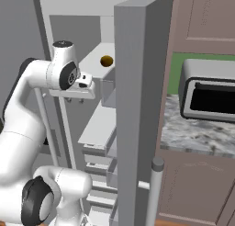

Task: Pick lemon from the fridge and place it on the plate on the counter.

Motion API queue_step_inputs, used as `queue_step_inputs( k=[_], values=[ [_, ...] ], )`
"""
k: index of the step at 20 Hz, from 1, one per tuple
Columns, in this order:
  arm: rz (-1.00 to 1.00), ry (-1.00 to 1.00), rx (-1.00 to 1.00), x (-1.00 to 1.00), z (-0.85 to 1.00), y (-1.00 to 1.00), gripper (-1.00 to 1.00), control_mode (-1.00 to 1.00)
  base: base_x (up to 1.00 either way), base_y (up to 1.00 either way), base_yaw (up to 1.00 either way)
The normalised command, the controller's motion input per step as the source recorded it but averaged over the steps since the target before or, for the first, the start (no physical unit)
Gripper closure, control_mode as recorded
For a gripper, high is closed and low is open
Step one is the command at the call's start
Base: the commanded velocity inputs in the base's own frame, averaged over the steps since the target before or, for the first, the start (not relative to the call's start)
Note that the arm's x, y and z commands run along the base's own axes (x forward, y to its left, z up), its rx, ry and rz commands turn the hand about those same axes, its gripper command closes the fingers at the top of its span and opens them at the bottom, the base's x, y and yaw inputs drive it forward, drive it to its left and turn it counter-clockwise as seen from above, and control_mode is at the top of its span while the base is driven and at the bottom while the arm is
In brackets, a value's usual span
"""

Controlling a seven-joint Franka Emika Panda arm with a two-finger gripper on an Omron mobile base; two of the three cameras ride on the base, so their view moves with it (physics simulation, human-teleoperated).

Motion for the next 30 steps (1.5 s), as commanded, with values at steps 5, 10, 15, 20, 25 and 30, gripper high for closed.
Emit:
queue_step_inputs(
  k=[5, 10, 15, 20, 25, 30],
  values=[
    [0.00, -0.14, 0.01, -0.01, 0.05, 0.00, -1.00, -1.00, 0.00, 0.00, 0.00],
    [-0.03, -0.23, 0.01, 0.00, 0.23, 0.00, -1.00, -1.00, 0.00, 0.00, 0.00],
    [-0.10, -0.19, 0.00, 0.00, 0.24, 0.00, -1.00, -1.00, 0.00, 0.00, 0.00],
    [-0.18, -0.08, -0.02, 0.00, 0.25, -0.01, -1.00, -1.00, 0.00, 0.00, 0.00],
    [-0.15, -0.04, 0.00, 0.00, 0.33, -0.14, -1.00, -1.00, 0.00, 0.00, 0.00],
    [-0.10, -0.04, 0.00, 0.00, 0.37, -0.28, -1.00, -1.00, 0.00, 0.00, 0.00]
  ],
)
